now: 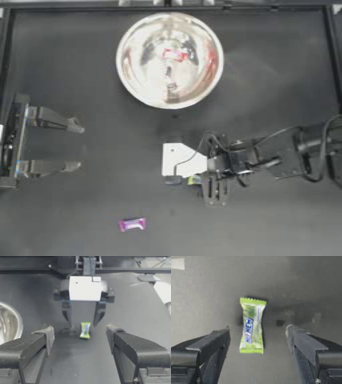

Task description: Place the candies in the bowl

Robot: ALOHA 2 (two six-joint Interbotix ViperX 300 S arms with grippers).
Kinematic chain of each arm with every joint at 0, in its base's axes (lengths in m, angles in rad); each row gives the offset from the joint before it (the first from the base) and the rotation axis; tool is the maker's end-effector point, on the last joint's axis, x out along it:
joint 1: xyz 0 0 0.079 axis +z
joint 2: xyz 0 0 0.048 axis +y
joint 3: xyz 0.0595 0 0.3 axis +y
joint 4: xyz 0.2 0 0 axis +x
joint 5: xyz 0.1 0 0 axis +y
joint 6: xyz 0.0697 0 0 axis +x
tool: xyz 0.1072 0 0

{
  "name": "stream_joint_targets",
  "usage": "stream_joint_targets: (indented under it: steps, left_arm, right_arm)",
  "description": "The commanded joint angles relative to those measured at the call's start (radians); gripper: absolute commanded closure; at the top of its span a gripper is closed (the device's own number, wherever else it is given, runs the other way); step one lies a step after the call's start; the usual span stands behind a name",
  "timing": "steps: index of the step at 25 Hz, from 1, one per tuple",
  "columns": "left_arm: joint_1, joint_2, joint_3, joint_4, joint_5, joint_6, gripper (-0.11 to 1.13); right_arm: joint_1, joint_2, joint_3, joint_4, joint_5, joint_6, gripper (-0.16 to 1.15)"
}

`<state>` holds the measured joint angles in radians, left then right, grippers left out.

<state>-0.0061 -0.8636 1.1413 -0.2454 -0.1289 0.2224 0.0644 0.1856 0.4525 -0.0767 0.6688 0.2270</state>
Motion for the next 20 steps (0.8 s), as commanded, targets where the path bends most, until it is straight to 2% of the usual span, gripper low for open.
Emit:
stream_joint_targets:
  steps: [1, 9, 13, 16, 17, 20]
  left_arm:
    - [0.000, 0.002, -0.014, -0.008, -0.003, 0.002, 0.07]
    - [0.002, 0.002, -0.014, -0.014, -0.002, 0.000, 0.07]
    - [0.000, 0.002, -0.011, -0.015, -0.002, 0.000, 0.07]
    - [0.000, 0.002, -0.011, -0.015, -0.002, 0.000, 0.07]
    - [0.000, 0.002, -0.014, -0.015, 0.000, 0.000, 0.07]
    - [0.000, 0.002, -0.014, -0.018, 0.000, 0.000, 0.07]
  right_arm:
    - [-0.002, -0.005, -0.028, -0.003, -0.012, 0.000, 0.03]
    - [-0.002, 0.028, -0.040, -0.005, -0.012, 0.005, 0.03]
    - [-0.002, 0.037, -0.038, 0.003, -0.012, 0.006, 0.11]
    - [0.006, 0.038, -0.038, -0.002, -0.011, 0.006, 0.31]
    - [0.009, 0.038, -0.040, -0.003, -0.009, 0.006, 0.44]
    - [0.011, 0.038, -0.037, -0.006, -0.011, 0.006, 0.72]
